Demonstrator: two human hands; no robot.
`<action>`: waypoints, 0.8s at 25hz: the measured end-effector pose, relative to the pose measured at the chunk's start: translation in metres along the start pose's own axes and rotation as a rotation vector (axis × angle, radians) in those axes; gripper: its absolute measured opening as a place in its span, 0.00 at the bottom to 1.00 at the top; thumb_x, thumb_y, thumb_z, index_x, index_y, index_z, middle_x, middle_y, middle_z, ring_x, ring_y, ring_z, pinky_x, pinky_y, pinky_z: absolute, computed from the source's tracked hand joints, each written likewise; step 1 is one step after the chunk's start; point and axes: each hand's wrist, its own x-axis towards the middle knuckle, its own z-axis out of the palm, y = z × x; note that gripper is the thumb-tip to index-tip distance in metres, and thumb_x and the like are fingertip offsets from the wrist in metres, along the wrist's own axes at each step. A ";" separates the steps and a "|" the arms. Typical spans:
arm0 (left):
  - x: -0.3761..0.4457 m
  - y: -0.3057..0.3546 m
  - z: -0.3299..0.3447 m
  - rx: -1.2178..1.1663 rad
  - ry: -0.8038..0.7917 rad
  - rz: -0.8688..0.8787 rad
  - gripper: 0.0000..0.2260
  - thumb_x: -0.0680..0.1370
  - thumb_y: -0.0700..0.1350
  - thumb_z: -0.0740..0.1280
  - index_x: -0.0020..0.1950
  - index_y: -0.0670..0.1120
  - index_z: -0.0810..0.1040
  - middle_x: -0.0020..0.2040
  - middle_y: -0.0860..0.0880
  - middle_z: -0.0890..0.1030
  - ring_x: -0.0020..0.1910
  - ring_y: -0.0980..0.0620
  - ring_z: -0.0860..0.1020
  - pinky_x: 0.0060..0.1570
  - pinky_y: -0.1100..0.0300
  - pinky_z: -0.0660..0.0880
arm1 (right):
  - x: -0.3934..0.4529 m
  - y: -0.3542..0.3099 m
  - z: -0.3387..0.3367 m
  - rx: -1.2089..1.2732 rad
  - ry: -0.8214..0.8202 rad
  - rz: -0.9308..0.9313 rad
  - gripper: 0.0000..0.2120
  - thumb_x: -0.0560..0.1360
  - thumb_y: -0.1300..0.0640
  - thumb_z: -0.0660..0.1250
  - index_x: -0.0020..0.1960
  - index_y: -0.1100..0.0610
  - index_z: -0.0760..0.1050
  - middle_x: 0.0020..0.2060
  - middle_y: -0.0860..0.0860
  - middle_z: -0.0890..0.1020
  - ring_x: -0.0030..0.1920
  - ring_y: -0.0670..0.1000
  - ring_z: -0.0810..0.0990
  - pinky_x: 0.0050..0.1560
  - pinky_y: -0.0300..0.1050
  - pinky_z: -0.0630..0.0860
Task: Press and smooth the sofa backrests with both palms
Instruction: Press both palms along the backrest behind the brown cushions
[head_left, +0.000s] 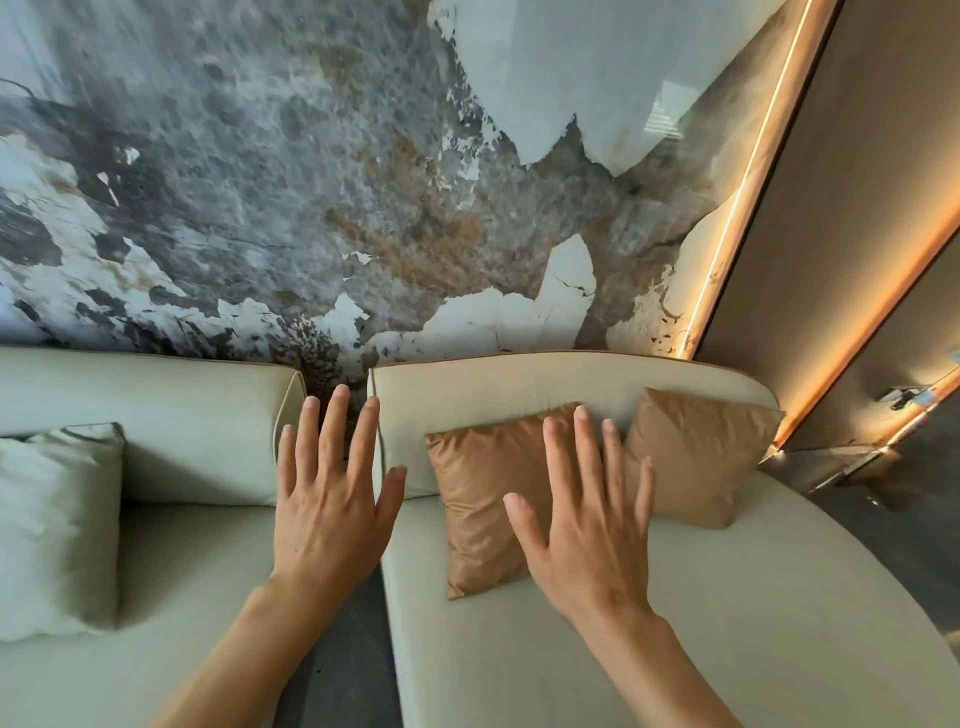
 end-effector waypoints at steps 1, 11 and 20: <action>0.005 0.005 0.007 0.019 -0.009 -0.017 0.30 0.77 0.57 0.55 0.77 0.46 0.58 0.77 0.40 0.59 0.77 0.39 0.53 0.74 0.39 0.51 | 0.010 0.009 0.007 0.013 -0.002 -0.009 0.34 0.77 0.36 0.51 0.78 0.51 0.53 0.78 0.55 0.56 0.77 0.58 0.52 0.72 0.67 0.51; 0.066 0.083 0.066 0.201 -0.054 -0.180 0.30 0.76 0.57 0.54 0.76 0.46 0.61 0.77 0.41 0.60 0.76 0.39 0.55 0.73 0.37 0.48 | 0.124 0.125 0.085 0.173 -0.048 -0.120 0.34 0.77 0.34 0.44 0.78 0.51 0.54 0.78 0.55 0.55 0.77 0.58 0.53 0.73 0.64 0.45; 0.167 0.001 0.192 0.151 -0.166 -0.139 0.29 0.77 0.57 0.55 0.76 0.46 0.61 0.77 0.41 0.60 0.77 0.40 0.52 0.73 0.37 0.49 | 0.221 0.085 0.207 0.078 -0.180 -0.123 0.34 0.78 0.35 0.44 0.78 0.52 0.52 0.78 0.55 0.55 0.77 0.58 0.53 0.72 0.66 0.49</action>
